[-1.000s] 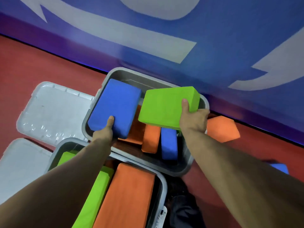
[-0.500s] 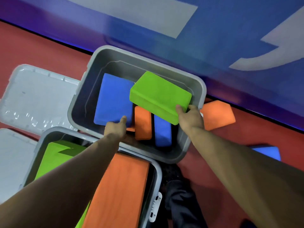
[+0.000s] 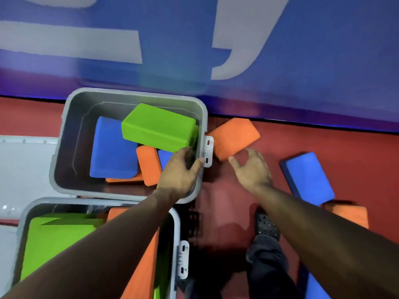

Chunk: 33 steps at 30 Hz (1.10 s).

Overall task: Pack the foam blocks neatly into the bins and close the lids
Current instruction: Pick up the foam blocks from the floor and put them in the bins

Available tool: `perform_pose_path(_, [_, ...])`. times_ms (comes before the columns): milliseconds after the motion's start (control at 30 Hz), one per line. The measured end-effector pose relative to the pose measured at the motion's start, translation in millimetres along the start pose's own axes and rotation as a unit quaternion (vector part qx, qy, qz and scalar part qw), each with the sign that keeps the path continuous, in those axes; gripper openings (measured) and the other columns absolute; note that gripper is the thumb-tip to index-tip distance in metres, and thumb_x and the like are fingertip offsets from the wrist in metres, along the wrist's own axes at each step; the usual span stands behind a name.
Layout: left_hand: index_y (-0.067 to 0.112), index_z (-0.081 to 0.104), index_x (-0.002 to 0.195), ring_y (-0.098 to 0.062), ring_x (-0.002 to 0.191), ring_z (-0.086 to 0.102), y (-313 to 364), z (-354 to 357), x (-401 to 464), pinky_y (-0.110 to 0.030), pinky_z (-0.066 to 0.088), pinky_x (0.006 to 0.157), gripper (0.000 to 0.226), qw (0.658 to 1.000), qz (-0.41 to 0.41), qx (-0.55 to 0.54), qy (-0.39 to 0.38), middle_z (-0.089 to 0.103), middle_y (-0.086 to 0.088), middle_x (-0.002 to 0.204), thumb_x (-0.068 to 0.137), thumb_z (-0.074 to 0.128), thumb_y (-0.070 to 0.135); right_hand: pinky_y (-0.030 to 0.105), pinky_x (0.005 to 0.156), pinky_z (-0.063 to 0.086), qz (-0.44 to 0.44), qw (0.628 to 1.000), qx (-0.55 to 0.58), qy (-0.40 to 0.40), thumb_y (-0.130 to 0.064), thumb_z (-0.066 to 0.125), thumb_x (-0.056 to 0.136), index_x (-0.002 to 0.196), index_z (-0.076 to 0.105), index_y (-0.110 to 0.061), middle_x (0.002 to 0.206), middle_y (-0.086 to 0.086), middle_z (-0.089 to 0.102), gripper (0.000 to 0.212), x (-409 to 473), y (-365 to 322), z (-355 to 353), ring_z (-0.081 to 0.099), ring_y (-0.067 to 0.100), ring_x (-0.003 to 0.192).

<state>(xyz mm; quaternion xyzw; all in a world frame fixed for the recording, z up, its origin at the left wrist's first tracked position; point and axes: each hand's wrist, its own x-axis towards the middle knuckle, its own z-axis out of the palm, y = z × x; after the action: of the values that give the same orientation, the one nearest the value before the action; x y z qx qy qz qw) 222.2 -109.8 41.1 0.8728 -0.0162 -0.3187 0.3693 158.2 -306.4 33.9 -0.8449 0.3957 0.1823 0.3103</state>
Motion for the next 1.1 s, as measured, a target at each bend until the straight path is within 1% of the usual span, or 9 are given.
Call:
perform_pose_path(167, [0.013, 0.051, 0.144, -0.017, 0.121, 0.060, 15, 93, 26, -0.034, 0.046, 0.107, 0.062, 0.999, 0.009, 0.010, -0.028, 0.060, -0.001, 0.133, 0.094, 0.069, 0.045, 0.039, 0.109, 0.036, 0.018, 1.000, 0.004, 0.017, -0.053, 0.067, 0.089, 0.150, 0.041, -0.016, 0.148, 0.011, 0.042, 0.076, 37, 90, -19, 0.042, 0.031, 0.138])
perform_pose_path(267, [0.011, 0.058, 0.131, -0.017, 0.108, 0.066, 24, 151, 54, -0.027, 0.048, 0.088, 0.054, 0.998, -0.047, -0.037, -0.026, 0.066, 0.004, 0.114, 0.092, 0.070, 0.046, 0.045, 0.108, 0.038, 0.032, 0.999, 0.001, 0.026, -0.060, 0.067, 0.085, 0.150, 0.040, -0.019, 0.150, 0.008, 0.040, 0.082, 66, 150, -20, 0.040, 0.031, 0.139])
perform_pose_path(400, [0.001, 0.056, 0.135, -0.022, 0.117, 0.063, 13, 214, 108, -0.027, 0.045, 0.091, 0.066, 0.983, -0.162, -0.087, 0.031, 0.067, -0.007, 0.127, 0.093, 0.068, 0.050, 0.044, 0.109, 0.040, 0.052, 0.998, 0.021, 0.028, -0.057, 0.077, 0.078, 0.151, 0.039, -0.020, 0.151, 0.005, 0.039, 0.090, 107, 217, -18, 0.041, 0.030, 0.138])
perform_pose_path(567, [0.007, 0.044, 0.148, -0.038, 0.127, 0.057, -10, 265, 160, -0.049, 0.046, 0.108, 0.091, 0.953, -0.270, -0.091, 0.105, 0.057, -0.015, 0.141, 0.083, 0.070, 0.065, 0.045, 0.116, 0.032, 0.083, 0.996, -0.016, 0.036, -0.054, 0.084, 0.070, 0.156, 0.029, -0.023, 0.162, 0.010, 0.024, 0.107, 165, 289, -18, 0.028, 0.033, 0.147])
perform_pose_path(667, [0.009, 0.042, 0.147, -0.042, 0.121, 0.061, -36, 275, 193, -0.057, 0.047, 0.105, 0.131, 0.924, -0.339, -0.088, 0.154, 0.059, -0.018, 0.138, 0.048, 0.062, 0.093, 0.045, 0.119, 0.027, 0.114, 0.992, -0.010, 0.059, -0.057, 0.085, 0.067, 0.158, 0.024, -0.024, 0.162, 0.014, 0.022, 0.114, 199, 324, -16, 0.025, 0.033, 0.148])
perform_pose_path(800, [0.009, 0.054, 0.137, -0.041, 0.113, 0.066, -99, 286, 243, -0.058, 0.051, 0.101, 0.158, 0.916, -0.359, -0.064, 0.169, 0.066, -0.017, 0.128, 0.012, 0.053, 0.106, 0.043, 0.123, 0.016, 0.145, 0.986, -0.026, 0.081, -0.058, 0.087, 0.061, 0.159, 0.016, -0.015, 0.161, 0.019, 0.024, 0.129, 237, 358, -12, 0.023, 0.033, 0.149])
perform_pose_path(933, [0.011, 0.056, 0.137, -0.040, 0.112, 0.066, -90, 289, 250, -0.053, 0.052, 0.102, 0.140, 0.917, -0.356, -0.066, 0.170, 0.066, -0.014, 0.127, 0.027, 0.059, 0.098, 0.045, 0.124, 0.012, 0.188, 0.979, -0.034, 0.066, -0.067, 0.086, 0.055, 0.158, 0.015, -0.011, 0.162, 0.018, 0.023, 0.137, 254, 380, -2, 0.020, 0.033, 0.151])
perform_pose_path(1033, [0.015, 0.051, 0.143, -0.036, 0.114, 0.065, -94, 296, 248, -0.052, 0.052, 0.102, 0.143, 0.914, -0.336, -0.117, 0.196, 0.063, -0.010, 0.130, 0.026, 0.067, 0.097, 0.047, 0.122, 0.018, 0.183, 0.977, -0.027, 0.101, -0.068, 0.088, 0.047, 0.151, 0.025, -0.007, 0.156, 0.017, 0.032, 0.136, 255, 383, 5, 0.028, 0.033, 0.147])
perform_pose_path(1100, [0.016, 0.051, 0.142, -0.033, 0.114, 0.065, -93, 298, 247, -0.050, 0.052, 0.102, 0.143, 0.908, -0.330, -0.150, 0.213, 0.064, -0.007, 0.129, 0.024, 0.071, 0.094, 0.045, 0.124, 0.013, 0.173, 0.979, -0.046, 0.101, -0.069, 0.087, 0.049, 0.153, 0.018, -0.002, 0.160, 0.018, 0.025, 0.142, 254, 382, 5, 0.021, 0.031, 0.151])
